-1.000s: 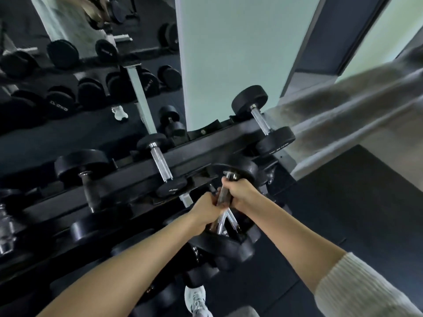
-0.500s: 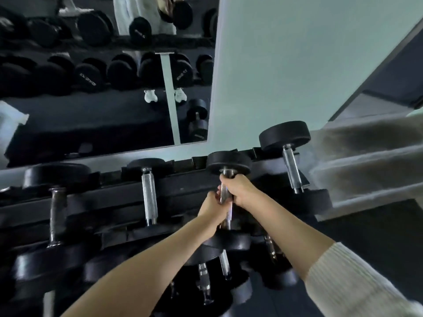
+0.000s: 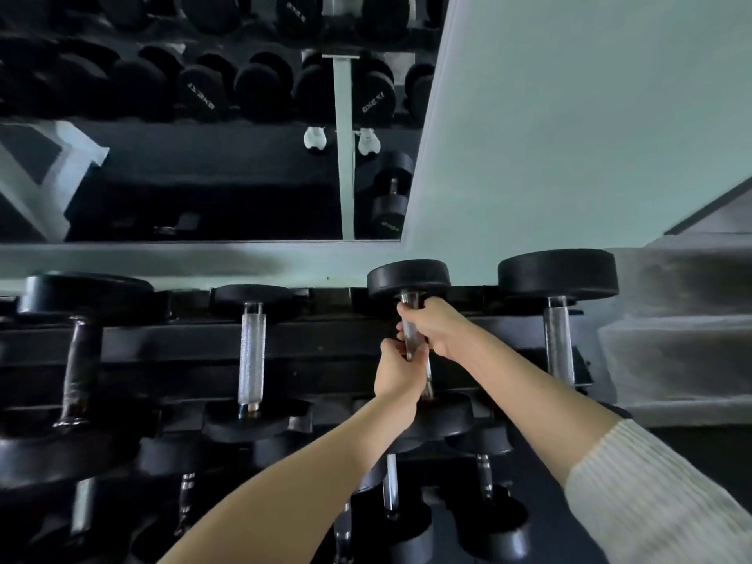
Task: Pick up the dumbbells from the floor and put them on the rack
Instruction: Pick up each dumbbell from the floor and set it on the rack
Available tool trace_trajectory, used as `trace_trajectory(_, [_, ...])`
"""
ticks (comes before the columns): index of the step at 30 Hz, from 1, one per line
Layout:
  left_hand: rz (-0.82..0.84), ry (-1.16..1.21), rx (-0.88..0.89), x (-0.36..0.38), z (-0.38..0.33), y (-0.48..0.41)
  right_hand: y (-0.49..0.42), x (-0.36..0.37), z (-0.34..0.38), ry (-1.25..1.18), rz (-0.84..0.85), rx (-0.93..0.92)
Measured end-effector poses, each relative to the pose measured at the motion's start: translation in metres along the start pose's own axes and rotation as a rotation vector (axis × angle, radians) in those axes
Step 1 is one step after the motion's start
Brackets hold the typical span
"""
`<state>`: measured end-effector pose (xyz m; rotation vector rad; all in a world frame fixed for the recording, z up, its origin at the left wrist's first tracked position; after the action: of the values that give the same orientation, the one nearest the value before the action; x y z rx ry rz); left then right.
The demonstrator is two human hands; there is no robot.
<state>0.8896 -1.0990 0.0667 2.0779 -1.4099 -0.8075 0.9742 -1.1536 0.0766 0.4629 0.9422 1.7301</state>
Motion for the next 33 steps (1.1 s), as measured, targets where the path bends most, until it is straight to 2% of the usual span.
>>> trace_trajectory(6, [-0.021, 0.036, -0.02, 0.005, 0.006, 0.002, -0.005, 0.002, -0.001, 0.15, 0.065, -0.025])
trace_trajectory(10, [0.04, 0.052, -0.008, -0.001, 0.01, 0.003, -0.009, 0.004, -0.006, 0.147, 0.122, -0.054])
trace_trajectory(16, [0.037, 0.038, 0.008, -0.015, 0.018, 0.005, -0.008, 0.019, -0.01, 0.161, 0.156, -0.067])
trace_trajectory(22, [0.052, 0.012, 0.024, -0.022, 0.019, 0.005, -0.005, 0.019, -0.014, 0.166, 0.097, -0.08])
trace_trajectory(26, [0.08, 0.04, -0.006, -0.028, 0.025, 0.004, -0.003, 0.006, -0.025, 0.084, 0.066, -0.068])
trace_trajectory(33, [0.164, -0.181, 0.115, -0.03, 0.031, 0.005, 0.0, 0.011, -0.037, -0.015, 0.103, -0.133])
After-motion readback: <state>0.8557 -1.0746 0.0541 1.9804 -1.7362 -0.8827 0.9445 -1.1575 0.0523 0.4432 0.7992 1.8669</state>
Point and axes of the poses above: each hand's wrist, its own y-axis away from the middle knuckle, its own x-axis out of the palm, z = x × y, the point moved 4 cm from there along -y, towards the middle knuckle, and after that the axes turned 3 degrees about x, right-handed, at the moved point
